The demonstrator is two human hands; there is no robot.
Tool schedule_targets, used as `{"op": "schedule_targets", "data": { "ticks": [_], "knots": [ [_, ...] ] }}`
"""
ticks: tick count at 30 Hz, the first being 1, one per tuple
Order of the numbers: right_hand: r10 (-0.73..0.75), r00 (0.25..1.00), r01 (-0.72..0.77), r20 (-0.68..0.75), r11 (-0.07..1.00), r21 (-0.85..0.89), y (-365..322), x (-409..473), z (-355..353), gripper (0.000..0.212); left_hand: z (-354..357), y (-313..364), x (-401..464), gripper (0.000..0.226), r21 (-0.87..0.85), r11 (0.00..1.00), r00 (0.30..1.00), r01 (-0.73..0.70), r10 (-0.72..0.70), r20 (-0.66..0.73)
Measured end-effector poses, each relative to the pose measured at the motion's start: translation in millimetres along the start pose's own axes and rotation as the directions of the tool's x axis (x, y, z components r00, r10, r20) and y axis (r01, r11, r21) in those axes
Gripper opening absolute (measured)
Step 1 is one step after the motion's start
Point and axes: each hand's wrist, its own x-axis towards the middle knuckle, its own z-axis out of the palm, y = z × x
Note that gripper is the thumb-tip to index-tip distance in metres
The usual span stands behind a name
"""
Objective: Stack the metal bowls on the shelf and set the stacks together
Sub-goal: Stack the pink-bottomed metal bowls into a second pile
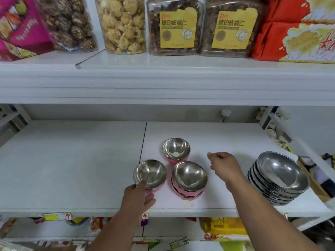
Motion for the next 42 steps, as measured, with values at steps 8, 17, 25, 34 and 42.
{"op": "schedule_targets", "data": {
  "ticks": [8,17,25,34,42],
  "knots": [
    [0.11,0.982,-0.109,0.156,0.994,-0.018,-11.8,37.8,28.6,0.025,0.5,6.2,11.3,0.015,0.017,1.0,0.999,0.02,-0.02,0.026],
    [0.262,0.922,-0.201,0.284,0.953,-0.227,-13.6,91.0,67.2,0.026,1.5,10.8,14.3,0.012,0.077,0.997,1.0,-0.015,0.015,0.002],
    [0.283,0.922,-0.192,0.264,0.927,-0.323,-9.6,100.5,81.0,0.028,-2.2,22.7,17.2,0.03,0.071,0.997,0.996,-0.041,0.047,-0.081],
    [0.128,0.975,-0.147,0.183,0.985,0.089,-43.1,79.9,31.3,0.028,11.3,58.2,-0.4,0.023,0.169,0.961,0.976,-0.218,0.214,0.041],
    [0.063,0.998,-0.066,0.02,0.965,0.255,-55.5,4.4,-35.2,0.024,51.9,75.4,-11.9,0.019,0.344,0.882,0.937,-0.321,0.243,0.252]
  ]
}}
